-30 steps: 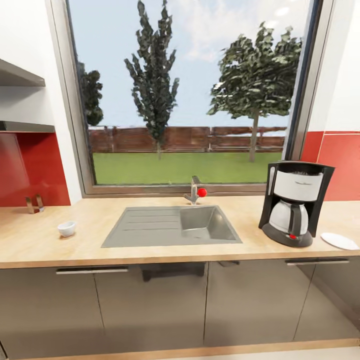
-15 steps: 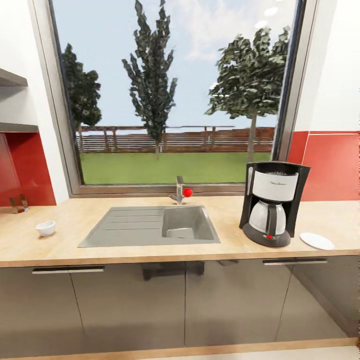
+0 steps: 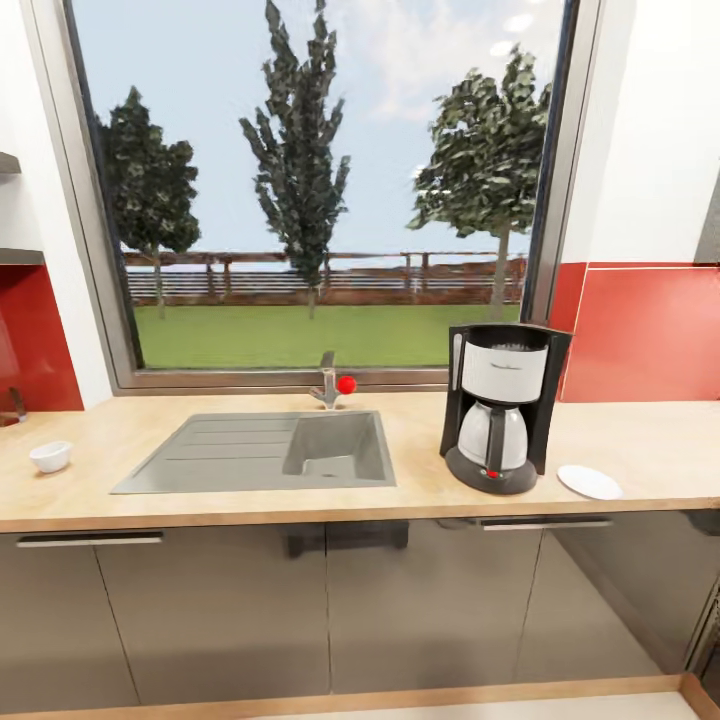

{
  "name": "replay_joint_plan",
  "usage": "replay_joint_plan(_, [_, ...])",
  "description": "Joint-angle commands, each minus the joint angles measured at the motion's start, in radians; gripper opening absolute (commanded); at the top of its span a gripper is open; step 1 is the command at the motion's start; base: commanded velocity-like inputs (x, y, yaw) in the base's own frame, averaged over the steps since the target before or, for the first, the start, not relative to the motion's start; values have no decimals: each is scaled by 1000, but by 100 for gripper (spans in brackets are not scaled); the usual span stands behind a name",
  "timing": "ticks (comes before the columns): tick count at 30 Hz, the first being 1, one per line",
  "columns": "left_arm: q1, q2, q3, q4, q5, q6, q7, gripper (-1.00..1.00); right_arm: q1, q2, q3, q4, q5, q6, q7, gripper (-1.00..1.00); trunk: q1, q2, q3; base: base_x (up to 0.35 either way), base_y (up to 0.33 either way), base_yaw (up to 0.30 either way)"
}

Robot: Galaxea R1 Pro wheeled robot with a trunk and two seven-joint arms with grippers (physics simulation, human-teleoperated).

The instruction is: Set up a coffee station on the kitchen countertop: keep the coffee maker on the countertop, move the bottle of coffee from the kitchen shelf to the counter next to the coffee maker, place a paper coffee filter on top of the coffee maker, put the saucer next to the coffee maker with the coffee cup on the saucer, and place the electric kettle next to the coffee maker.

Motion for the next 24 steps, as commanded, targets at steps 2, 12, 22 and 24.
replay_joint_plan(2, [0,0,-8,-1,11,-2,-3,100,-2,0,-1,3,-3,-7,0,-100,0,-1,-1,0,-335,0])
replay_joint_plan(12, [0,0,-7,-1,10,-3,-3,100,-1,1,-1,3,-3,-7,0,-100,0,-1,-1,0,-335,0])
replay_joint_plan(22, [0,0,-7,-1,11,-2,-3,100,-2,1,-1,3,-3,-7,0,-100,0,-1,-1,0,-335,0])
replay_joint_plan(24, [0,0,-7,-1,10,-2,-3,100,-2,1,-1,3,-3,-7,0,-100,0,-1,-1,0,-335,0])
